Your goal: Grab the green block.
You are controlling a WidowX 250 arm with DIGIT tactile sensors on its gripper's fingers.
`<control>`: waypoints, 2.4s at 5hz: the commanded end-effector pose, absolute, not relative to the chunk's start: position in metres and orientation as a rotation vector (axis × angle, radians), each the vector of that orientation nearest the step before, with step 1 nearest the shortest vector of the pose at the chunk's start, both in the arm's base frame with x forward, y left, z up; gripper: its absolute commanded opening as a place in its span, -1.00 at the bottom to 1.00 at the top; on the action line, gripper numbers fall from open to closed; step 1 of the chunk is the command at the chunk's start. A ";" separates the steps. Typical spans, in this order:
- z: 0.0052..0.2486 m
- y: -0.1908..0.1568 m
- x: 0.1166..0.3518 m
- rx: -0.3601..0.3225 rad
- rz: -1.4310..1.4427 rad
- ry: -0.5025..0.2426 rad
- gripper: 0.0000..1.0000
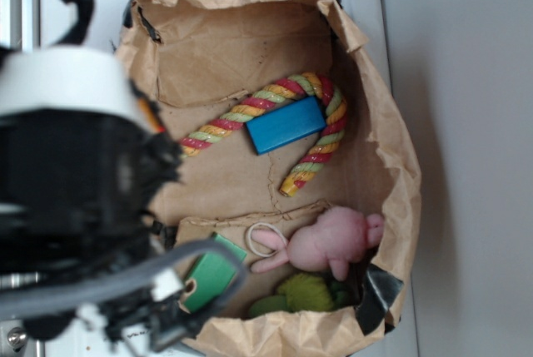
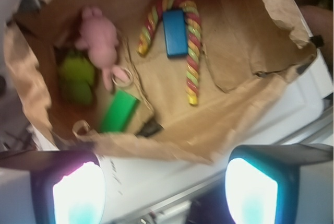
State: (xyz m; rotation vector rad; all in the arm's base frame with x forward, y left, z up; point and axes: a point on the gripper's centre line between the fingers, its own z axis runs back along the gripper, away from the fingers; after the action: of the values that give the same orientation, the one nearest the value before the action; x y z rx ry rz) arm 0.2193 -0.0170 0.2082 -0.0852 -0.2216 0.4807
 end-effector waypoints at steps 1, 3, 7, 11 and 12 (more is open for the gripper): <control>0.187 -0.004 0.249 -0.111 0.613 -0.243 1.00; 0.155 0.006 0.275 -0.049 0.636 -0.230 1.00; 0.127 -0.035 0.230 -0.195 0.707 -0.210 1.00; 0.127 -0.035 0.230 -0.195 0.707 -0.210 1.00; 0.129 -0.026 0.230 -0.232 0.723 -0.198 1.00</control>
State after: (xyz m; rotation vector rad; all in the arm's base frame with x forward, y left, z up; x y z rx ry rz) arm 0.2280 -0.0292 0.1215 -0.2075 -0.1747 0.7303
